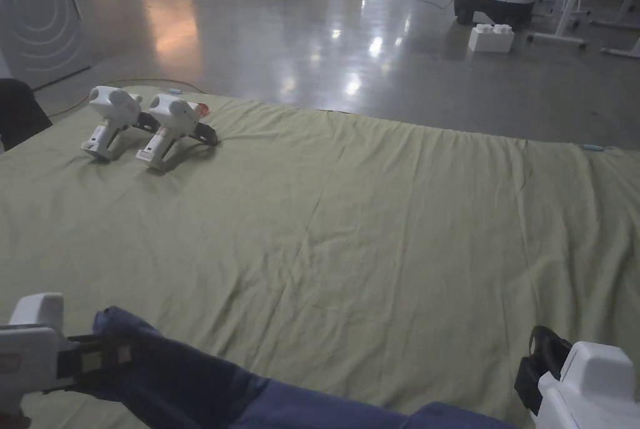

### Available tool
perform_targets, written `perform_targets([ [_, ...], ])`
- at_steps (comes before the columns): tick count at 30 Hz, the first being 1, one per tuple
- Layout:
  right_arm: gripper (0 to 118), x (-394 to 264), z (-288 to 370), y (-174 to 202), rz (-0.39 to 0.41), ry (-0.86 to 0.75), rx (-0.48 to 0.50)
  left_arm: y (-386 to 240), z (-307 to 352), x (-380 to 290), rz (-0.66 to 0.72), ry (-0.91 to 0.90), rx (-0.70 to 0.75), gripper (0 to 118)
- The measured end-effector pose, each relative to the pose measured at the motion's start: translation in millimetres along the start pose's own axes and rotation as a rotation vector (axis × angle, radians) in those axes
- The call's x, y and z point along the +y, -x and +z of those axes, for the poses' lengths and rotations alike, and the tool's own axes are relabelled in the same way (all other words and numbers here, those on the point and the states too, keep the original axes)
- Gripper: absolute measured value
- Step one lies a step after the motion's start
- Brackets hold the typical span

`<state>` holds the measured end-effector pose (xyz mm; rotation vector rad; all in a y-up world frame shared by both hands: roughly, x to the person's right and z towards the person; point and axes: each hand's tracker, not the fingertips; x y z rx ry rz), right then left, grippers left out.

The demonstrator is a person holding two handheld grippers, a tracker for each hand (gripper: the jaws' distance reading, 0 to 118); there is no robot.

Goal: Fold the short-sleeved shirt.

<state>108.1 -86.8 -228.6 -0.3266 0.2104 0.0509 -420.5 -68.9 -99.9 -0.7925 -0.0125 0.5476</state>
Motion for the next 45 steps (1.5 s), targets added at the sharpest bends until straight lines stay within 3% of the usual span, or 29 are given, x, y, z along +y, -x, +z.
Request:
perform_targets([
  [7,0,-5.2,4.6,-6.9,-0.005,0.009,-0.001,-79.7,-43.9,-23.5,0.006,0.065,-0.189,4],
  [12,0,-10.2,8.9,-15.0,-0.013,0.017,-0.016,-128.3,-103.6,-45.0,-0.056,0.174,-0.172,4],
  [17,0,-16.0,14.1,-25.7,-0.021,0.028,-0.04,-155.6,-170.9,-78.9,-0.131,0.295,-0.042,4],
  [25,0,-21.8,17.3,-34.2,-0.032,0.049,-0.068,-165.2,-202.9,-100.0,-0.126,0.326,0.023,5],
  [28,0,-23.0,17.2,-33.5,-0.034,0.054,-0.067,-163.3,-197.9,-95.2,-0.082,0.311,-0.004,23],
  [30,0,-23.3,16.7,-32.8,-0.041,0.061,-0.061,-164.9,-189.5,-89.5,-0.09,0.292,-0.062,54],
  [31,0,-23.3,16.6,-32.2,-0.042,0.062,-0.06,-166.0,-182.4,-85.3,-0.089,0.286,-0.076,63],
  [33,0,-22.8,16.9,-31.4,-0.041,0.062,-0.058,-165.6,-168.8,-75.9,-0.081,0.26,-0.102,67],
  [35,0,-21.9,17.3,-32.0,-0.039,0.059,-0.056,-161.0,-154.4,-64.2,-0.068,0.219,-0.13,66],
  [36,0,-21.3,17.5,-32.1,-0.038,0.059,-0.056,-159.9,-147.5,-60.3,-0.057,0.197,-0.137,57],
  [39,0,-19.3,18.2,-33.1,-0.039,0.057,-0.059,-153.1,-134.3,-52.8,-0.066,0.153,-0.152,10],
  [45,0,-21.4,16.6,-34.4,-0.051,0.065,-0.057,-144.2,-162.5,-66.6,-0.071,0.198,-0.054,4],
])
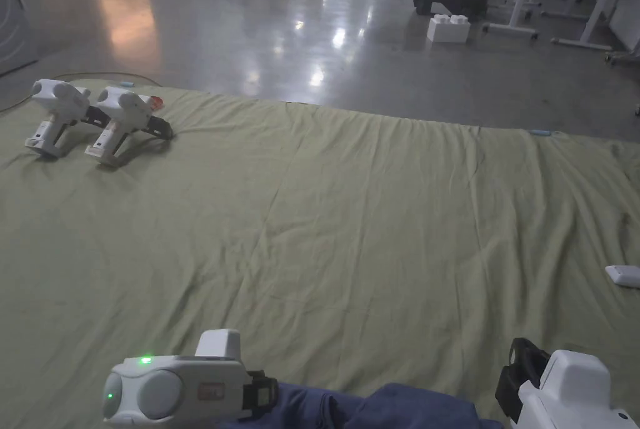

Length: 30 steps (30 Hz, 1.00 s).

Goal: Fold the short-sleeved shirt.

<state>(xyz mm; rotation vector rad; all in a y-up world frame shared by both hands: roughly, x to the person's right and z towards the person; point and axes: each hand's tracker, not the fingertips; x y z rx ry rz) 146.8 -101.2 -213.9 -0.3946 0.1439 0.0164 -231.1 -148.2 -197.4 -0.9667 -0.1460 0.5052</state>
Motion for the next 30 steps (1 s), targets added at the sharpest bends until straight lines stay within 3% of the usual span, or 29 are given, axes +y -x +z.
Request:
perform_targets([
  [5,0,-6.2,-3.6,0.4,0.003,0.021,0.001,-18.2,-36.6,-15.4,-0.089,0.102,-0.025,3],
  [11,0,-10.3,-4.5,1.9,0.003,0.039,0.0,-42.2,-68.3,-21.0,-0.101,0.087,-0.055,3],
  [19,0,-10.1,-4.6,2.7,0.015,0.043,0.005,-28.5,-64.1,-25.0,0.005,0.098,-0.111,4],
  [20,0,-9.3,-4.9,3.4,0.018,0.043,0.007,-26.1,-59.8,-24.3,0.01,0.106,-0.123,7],
  [21,0,-8.5,-4.9,3.9,0.02,0.044,0.009,-23.8,-54.7,-23.1,0.011,0.108,-0.127,20],
  [24,0,-5.8,-4.5,5.1,0.023,0.041,0.013,-10.2,-23.5,-16.1,-0.009,0.057,-0.15,78],
  [25,0,-4.8,-4.3,5.1,0.024,0.039,0.014,-1.9,-9.9,-12.5,-0.014,0.022,-0.149,83],
  [30,0,-0.7,-4.6,4.9,0.023,0.028,0.027,59.7,43.9,7.2,0.021,-0.087,-0.09,84],
])
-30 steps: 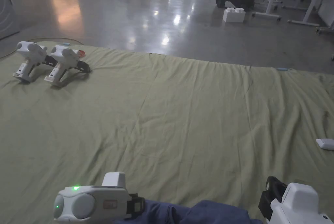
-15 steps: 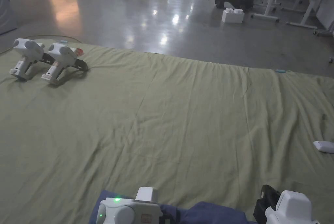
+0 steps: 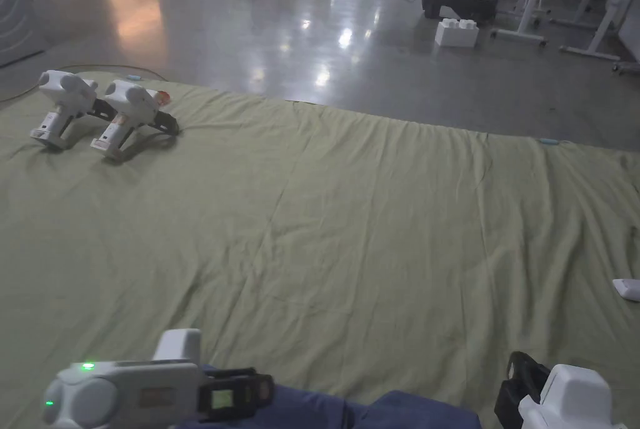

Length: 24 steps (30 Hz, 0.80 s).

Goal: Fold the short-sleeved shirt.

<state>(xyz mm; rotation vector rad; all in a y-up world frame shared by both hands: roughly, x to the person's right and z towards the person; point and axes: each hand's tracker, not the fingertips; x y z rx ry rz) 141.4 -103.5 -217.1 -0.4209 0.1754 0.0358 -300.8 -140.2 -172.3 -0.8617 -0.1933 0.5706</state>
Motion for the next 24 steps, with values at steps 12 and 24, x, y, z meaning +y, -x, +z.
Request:
perform_targets([
  [12,0,7.6,-0.2,9.2,0.005,-0.032,0.008,136.2,-10.4,-19.4,0.303,0.126,-0.215,83],
  [24,0,5.1,3.8,15.8,-0.002,-0.008,0.002,92.8,-21.3,-18.8,0.321,0.147,-0.273,11],
])
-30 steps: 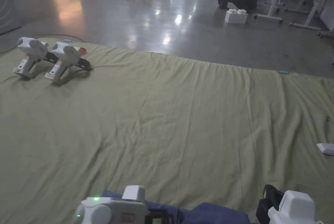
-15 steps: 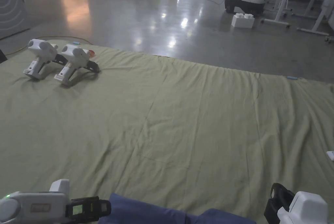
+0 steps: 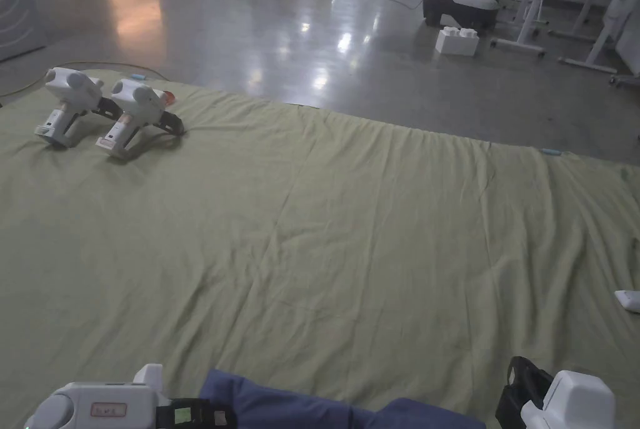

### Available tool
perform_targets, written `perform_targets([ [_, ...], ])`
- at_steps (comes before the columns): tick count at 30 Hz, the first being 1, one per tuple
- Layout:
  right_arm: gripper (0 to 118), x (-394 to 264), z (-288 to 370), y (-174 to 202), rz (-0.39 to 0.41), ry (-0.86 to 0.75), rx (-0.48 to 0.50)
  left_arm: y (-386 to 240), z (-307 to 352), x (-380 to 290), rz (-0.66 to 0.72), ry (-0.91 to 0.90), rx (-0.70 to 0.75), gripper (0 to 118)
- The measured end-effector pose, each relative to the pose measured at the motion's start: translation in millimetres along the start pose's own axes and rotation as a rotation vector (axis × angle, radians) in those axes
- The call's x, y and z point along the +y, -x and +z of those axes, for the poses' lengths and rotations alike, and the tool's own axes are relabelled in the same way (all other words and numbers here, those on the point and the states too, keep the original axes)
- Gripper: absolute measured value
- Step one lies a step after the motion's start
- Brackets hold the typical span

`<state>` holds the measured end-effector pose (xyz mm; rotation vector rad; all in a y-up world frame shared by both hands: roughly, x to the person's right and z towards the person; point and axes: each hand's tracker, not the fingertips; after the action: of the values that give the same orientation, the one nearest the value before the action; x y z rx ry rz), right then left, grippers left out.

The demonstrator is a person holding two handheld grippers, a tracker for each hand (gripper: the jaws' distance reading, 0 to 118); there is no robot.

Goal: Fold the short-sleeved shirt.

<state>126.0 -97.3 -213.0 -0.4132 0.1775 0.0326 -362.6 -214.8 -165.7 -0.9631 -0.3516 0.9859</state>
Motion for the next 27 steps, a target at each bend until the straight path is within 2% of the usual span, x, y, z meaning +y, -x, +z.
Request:
perform_targets([
  [4,0,0.4,0.3,0.1,0.004,0.003,0.0,-9.0,18.2,8.6,-0.052,-0.046,-0.012,7],
  [5,0,0.5,0.1,0.2,0.006,0.004,0.001,16.2,20.7,18.8,-0.061,-0.059,-0.017,7],
  [7,0,0.1,-0.8,-0.1,0.006,0.008,0.005,6.6,36.2,24.0,-0.095,-0.089,-0.023,7],
  [10,0,0.0,-0.8,-0.3,0.008,0.009,0.01,-7.4,67.1,36.9,-0.15,-0.136,0.043,6],
  [12,0,0.0,-0.4,-0.6,0.008,0.007,0.012,-17.5,91.6,46.7,-0.172,-0.167,0.113,6],
  [18,0,-1.4,-3.3,-0.8,0.004,0.008,0.025,-106.9,129.5,34.9,-0.325,-0.24,0.442,7],
  [22,0,-4.2,-5.9,1.5,-0.01,0.012,0.037,-147.1,114.5,22.9,-0.417,-0.242,0.567,7],
  [27,0,-8.3,-6.5,1.8,-0.022,0.018,0.047,-183.7,76.5,1.9,-0.483,-0.212,0.646,7],
])
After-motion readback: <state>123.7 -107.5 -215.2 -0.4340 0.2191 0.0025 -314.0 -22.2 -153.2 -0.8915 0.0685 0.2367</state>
